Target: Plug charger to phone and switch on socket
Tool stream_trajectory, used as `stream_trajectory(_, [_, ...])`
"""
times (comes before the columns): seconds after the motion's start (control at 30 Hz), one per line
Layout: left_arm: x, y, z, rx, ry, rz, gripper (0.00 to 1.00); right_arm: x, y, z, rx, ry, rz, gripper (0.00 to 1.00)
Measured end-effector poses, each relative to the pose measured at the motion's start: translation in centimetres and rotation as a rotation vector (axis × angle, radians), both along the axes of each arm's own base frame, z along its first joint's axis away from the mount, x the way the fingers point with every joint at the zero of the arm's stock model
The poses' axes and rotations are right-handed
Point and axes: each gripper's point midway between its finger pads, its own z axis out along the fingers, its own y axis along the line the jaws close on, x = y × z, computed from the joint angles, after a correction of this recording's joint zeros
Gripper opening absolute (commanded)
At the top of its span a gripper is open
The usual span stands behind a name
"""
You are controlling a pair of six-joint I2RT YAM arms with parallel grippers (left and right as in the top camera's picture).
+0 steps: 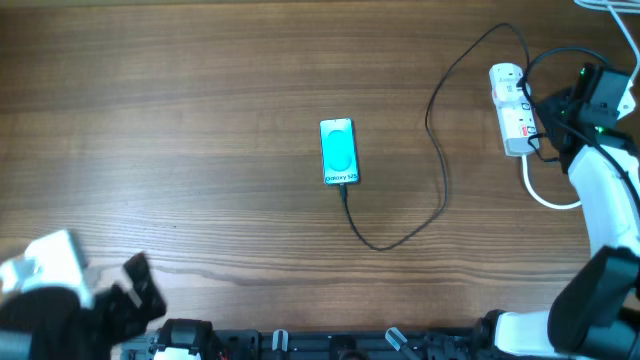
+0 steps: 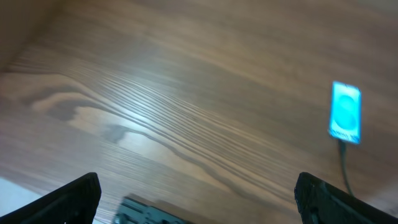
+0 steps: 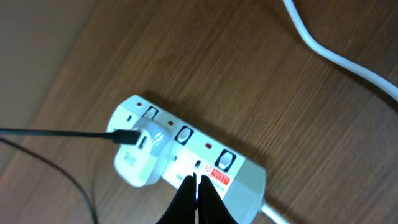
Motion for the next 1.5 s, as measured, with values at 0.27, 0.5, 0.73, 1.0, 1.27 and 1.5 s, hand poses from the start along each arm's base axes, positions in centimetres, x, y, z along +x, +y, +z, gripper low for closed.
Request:
stream_trajectory(0.27, [-5.8,2.1,0.4,0.026,-0.234,0.080,1.00,3.0,-0.8,-3.4,-0.015,-0.020,0.018,0.04])
stream_trajectory(0.5, [-6.8,2.3,0.3,0.023,-0.274,0.089,1.00,4.7,-0.8,-4.6,-0.032,-0.052,0.050,0.04])
stream_trajectory(0.73, [-6.8,2.4,0.3,0.026,-0.273,0.091,1.00,5.6,0.6,-7.7,-0.012,-0.018,0.088,0.04])
stream_trajectory(1.0, [-6.8,2.4,0.3,0.026,-0.273,0.091,1.00,5.8,0.6,-9.0,-0.008,-0.006,0.088,0.05])
stream_trajectory(1.27, [-6.8,2.4,0.3,0.026,-0.273,0.092,1.00,6.5,0.4,-8.2,-0.021,-0.046,0.088,0.04])
stream_trajectory(1.5, [-6.8,2.4,0.4,0.026,-0.274,0.092,1.00,6.6,1.2,-9.4,-0.019,-0.023,0.106,0.04])
